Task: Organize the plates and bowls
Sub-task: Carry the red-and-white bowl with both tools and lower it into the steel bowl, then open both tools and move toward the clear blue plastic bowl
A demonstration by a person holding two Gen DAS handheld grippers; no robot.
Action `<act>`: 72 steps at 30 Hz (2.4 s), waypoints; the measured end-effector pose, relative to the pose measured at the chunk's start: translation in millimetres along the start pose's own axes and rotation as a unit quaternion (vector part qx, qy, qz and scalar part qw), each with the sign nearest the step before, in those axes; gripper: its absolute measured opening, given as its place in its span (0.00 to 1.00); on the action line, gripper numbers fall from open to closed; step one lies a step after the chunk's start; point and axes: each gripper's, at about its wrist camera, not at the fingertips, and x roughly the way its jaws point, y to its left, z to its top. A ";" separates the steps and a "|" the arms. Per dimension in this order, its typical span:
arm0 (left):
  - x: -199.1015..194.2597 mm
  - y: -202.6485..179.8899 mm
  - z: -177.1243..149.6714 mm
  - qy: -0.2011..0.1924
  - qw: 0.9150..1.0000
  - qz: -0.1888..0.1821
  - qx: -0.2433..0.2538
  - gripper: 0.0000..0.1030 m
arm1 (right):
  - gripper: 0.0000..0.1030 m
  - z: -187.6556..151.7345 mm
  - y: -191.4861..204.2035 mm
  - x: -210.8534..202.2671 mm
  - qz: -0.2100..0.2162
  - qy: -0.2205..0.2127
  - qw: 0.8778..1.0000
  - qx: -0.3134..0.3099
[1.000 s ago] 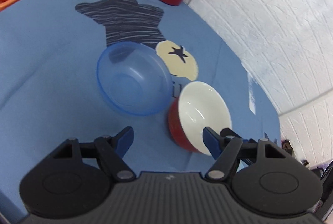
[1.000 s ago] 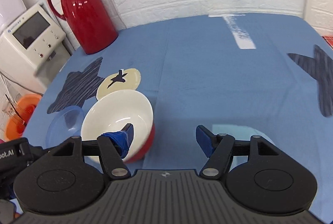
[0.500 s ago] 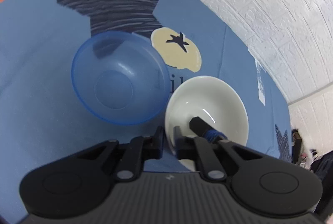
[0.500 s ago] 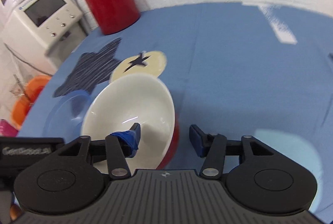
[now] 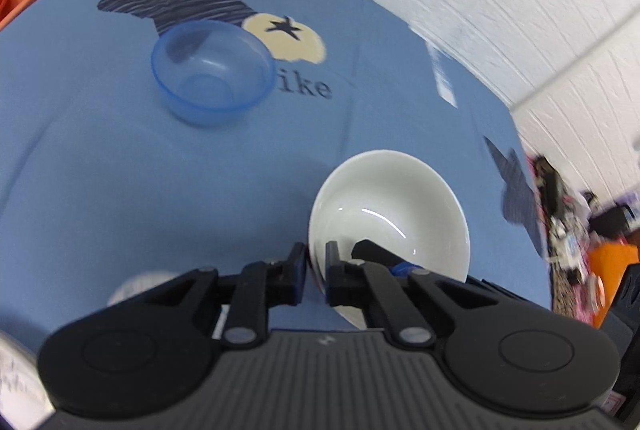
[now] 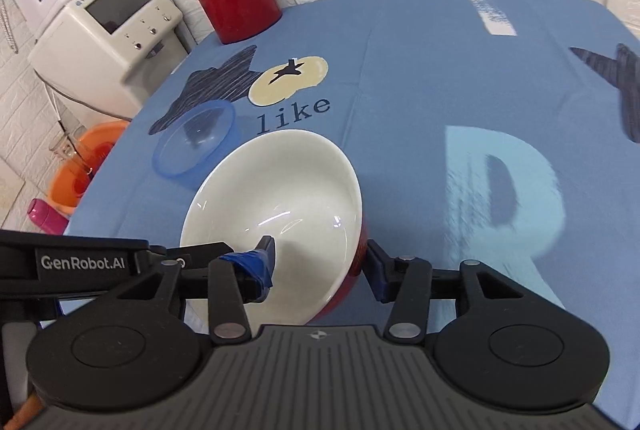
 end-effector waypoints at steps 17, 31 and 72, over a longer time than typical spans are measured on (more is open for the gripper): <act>-64.8 -15.4 -146.4 0.083 0.990 -0.024 0.110 0.00 | 0.35 -143.6 8.5 -100.8 -0.032 0.044 0.997 0.062; -66.8 -1.6 -154.5 0.088 0.990 -0.032 0.102 0.13 | 0.34 -160.1 18.5 -100.6 -0.067 0.042 0.996 0.041; -122.0 116.2 -34.5 -0.070 0.991 0.061 0.094 0.56 | 0.40 -75.6 76.1 -66.8 0.022 0.003 1.000 0.016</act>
